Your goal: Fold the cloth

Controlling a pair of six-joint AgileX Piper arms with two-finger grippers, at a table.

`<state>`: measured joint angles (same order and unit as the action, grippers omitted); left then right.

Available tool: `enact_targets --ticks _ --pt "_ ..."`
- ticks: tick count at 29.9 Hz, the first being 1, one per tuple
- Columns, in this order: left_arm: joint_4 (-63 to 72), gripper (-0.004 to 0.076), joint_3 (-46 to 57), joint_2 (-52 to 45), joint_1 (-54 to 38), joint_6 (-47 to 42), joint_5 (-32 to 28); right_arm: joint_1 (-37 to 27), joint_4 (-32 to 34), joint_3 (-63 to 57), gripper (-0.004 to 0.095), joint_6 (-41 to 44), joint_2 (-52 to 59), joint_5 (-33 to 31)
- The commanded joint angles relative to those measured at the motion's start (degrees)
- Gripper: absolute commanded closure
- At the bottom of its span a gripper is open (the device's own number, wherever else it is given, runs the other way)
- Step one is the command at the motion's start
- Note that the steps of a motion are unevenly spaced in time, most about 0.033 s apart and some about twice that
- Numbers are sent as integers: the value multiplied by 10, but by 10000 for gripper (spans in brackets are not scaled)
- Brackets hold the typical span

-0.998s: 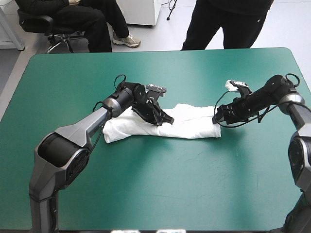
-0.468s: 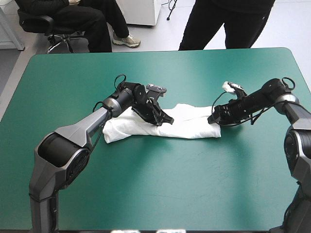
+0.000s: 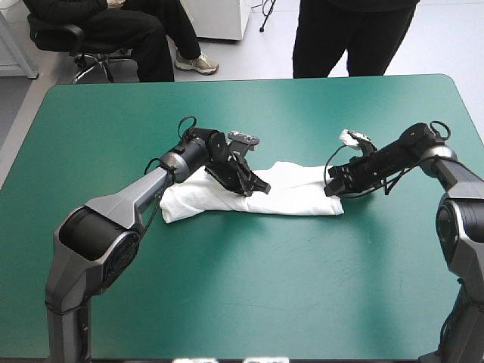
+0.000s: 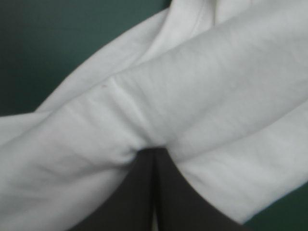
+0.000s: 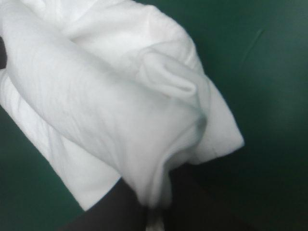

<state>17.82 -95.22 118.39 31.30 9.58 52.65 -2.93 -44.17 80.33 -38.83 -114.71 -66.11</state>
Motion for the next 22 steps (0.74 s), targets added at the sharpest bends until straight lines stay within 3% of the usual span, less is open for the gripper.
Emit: enact_targets --ticks 1,12,22 --pt "0 741 -11 -22 1 -2 13 2 -45 43 921 -9 25 -43" --pt "0 741 -11 -23 1 -2 17 2 -99 108 921 14 81 -56" --pt "-9 741 -18 -25 -1 -3 13 24 -98 108 921 8 95 -56"
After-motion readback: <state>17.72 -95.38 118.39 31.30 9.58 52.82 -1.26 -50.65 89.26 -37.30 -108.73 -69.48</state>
